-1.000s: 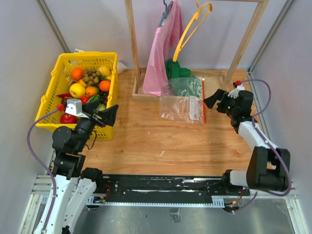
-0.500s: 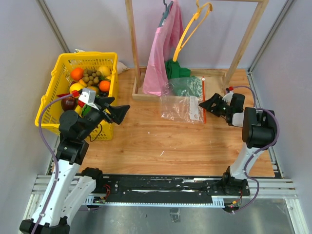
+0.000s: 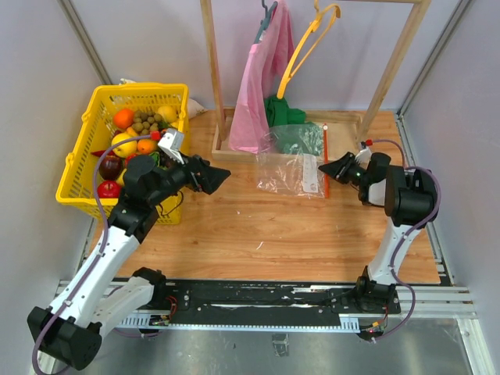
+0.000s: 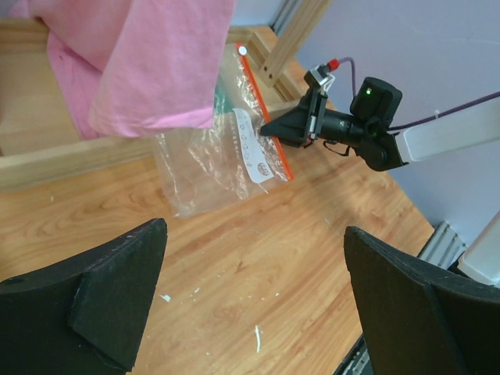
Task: Place the food in the zip-top bag and seal the zipper
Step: Pick up the zipper food storage bag at the center of the board.
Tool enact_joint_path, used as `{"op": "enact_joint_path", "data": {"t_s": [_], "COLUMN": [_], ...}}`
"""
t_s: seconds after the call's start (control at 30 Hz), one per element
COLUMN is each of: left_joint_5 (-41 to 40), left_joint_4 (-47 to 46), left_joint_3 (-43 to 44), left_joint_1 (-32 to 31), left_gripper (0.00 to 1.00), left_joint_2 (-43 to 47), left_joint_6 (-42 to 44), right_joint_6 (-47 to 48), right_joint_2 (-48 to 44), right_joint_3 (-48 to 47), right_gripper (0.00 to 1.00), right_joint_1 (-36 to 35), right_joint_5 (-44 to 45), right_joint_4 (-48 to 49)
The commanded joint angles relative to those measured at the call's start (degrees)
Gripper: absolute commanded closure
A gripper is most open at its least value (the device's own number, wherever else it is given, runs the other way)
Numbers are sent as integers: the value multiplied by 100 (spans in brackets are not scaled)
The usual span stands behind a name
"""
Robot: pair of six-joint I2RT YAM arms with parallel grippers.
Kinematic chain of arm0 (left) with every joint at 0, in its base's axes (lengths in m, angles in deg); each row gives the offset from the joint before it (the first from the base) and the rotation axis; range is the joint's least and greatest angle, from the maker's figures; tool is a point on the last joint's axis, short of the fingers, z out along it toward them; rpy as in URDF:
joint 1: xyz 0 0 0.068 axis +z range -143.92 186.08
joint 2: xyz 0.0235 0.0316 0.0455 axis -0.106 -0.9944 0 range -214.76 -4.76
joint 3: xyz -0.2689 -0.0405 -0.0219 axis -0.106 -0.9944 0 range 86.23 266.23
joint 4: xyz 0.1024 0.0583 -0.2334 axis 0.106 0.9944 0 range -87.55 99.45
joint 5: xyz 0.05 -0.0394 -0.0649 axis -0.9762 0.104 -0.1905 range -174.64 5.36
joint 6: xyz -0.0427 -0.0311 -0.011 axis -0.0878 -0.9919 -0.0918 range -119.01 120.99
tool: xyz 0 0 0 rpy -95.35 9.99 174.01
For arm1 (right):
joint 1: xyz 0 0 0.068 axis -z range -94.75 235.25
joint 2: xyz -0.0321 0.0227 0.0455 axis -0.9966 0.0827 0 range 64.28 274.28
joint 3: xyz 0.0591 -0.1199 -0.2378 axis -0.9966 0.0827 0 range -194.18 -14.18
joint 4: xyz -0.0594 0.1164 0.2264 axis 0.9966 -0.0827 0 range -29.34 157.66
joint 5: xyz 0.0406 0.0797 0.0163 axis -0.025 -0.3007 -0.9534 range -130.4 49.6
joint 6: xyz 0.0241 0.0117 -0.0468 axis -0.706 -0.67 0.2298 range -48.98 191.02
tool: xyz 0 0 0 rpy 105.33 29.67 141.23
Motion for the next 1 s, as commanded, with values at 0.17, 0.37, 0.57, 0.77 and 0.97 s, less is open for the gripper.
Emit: {"op": "enact_joint_path", "data": {"t_s": [0.17, 0.37, 0.57, 0.77, 0.97], "left_joint_5": [-559, -874, -1688, -2435, -2685], "left_joint_4": [-25, -137, -306, -697, -1118], "left_joint_3": [142, 85, 83, -89, -113], "left_joint_1": [-400, -746, -1475, -1973, -2305], "left_gripper": [1, 3, 4, 6, 7], "left_joint_2": [15, -96, -306, -444, -592], "left_joint_6": [-503, -804, -1062, -1583, -1888], "right_joint_6": [-477, -270, 958, 2468, 3002], "right_joint_2": [-920, -1815, -3479, -5205, -6179], "right_joint_3": [718, 1275, 1495, 1175, 1072], "right_gripper": [90, 94, 98, 99, 99], "right_joint_1": [74, -184, -879, -1868, -2529], "right_joint_5": [-268, -72, 808, 2252, 3005], "right_joint_4": [1043, 820, -1115, -3596, -4572]}}
